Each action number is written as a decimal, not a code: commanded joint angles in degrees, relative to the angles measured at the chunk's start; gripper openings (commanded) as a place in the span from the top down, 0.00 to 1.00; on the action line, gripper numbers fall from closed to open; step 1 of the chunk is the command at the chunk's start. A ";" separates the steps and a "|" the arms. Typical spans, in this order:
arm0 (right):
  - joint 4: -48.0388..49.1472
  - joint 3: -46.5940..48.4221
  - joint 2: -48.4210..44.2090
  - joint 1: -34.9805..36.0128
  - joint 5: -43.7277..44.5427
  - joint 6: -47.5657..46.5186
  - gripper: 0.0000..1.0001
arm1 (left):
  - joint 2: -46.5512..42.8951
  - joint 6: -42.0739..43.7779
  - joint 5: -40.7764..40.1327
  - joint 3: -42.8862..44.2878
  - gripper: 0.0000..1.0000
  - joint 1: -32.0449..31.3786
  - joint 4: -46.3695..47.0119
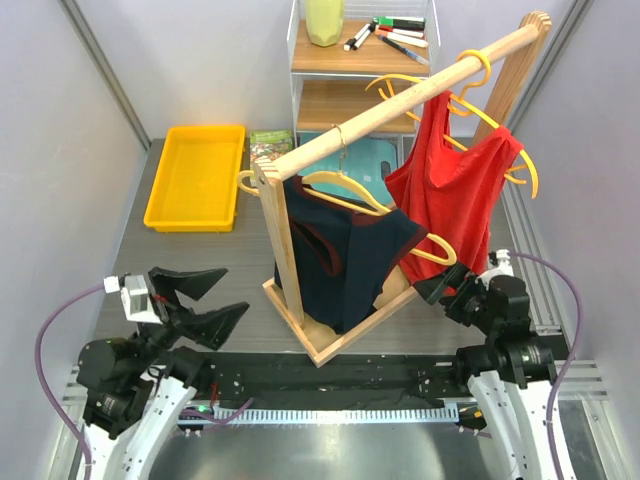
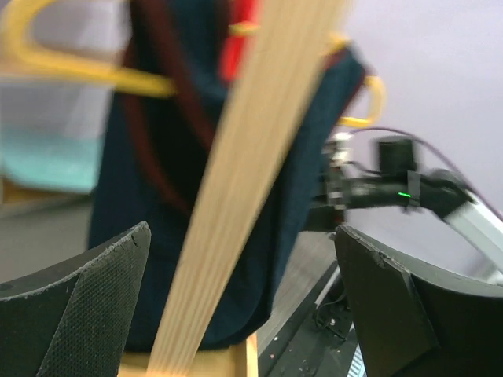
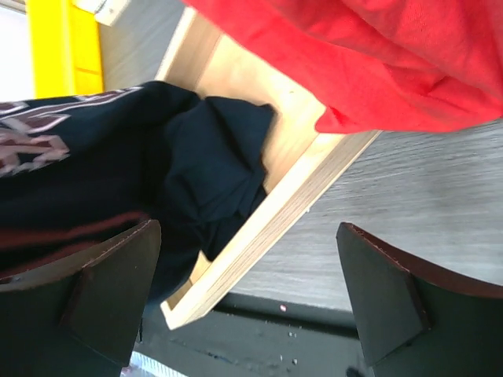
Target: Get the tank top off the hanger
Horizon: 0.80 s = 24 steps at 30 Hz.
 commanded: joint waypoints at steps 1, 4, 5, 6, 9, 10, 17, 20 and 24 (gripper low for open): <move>-9.05 7.74 -2.72 -0.16 2.83 -4.40 0.00 | -2.97 -4.67 -18.23 3.56 0.00 -0.05 -19.41; -14.50 13.27 -3.33 -0.16 1.35 -9.31 0.00 | -3.06 -8.54 -26.51 6.28 0.00 -0.05 -26.36; -16.08 16.42 -3.85 -0.16 -0.05 -10.89 0.00 | -2.98 -9.07 -28.35 6.90 0.00 0.04 -28.63; -16.88 18.19 -4.73 -0.24 -1.98 -13.43 0.00 | -2.97 -9.16 -30.19 7.95 0.00 -0.05 -29.44; -18.82 26.10 -5.79 -0.16 -3.05 -17.48 0.00 | -2.89 -10.39 -33.19 8.92 0.00 -0.05 -31.55; -19.34 30.47 -5.36 -0.24 -2.97 -18.55 0.00 | -2.89 -10.66 -34.77 9.10 0.00 -0.05 -31.82; -20.76 47.18 4.13 -0.16 -4.72 -24.00 0.00 | -0.78 -12.77 -32.70 10.41 0.00 -0.05 -33.74; -17.00 52.12 8.08 -0.24 -8.65 -23.57 0.00 | 5.36 -14.17 -27.42 13.92 0.00 0.04 -37.42; -12.50 56.78 12.57 -0.16 -13.33 -25.06 0.00 | 11.43 -12.77 -16.37 16.48 0.00 0.04 -36.05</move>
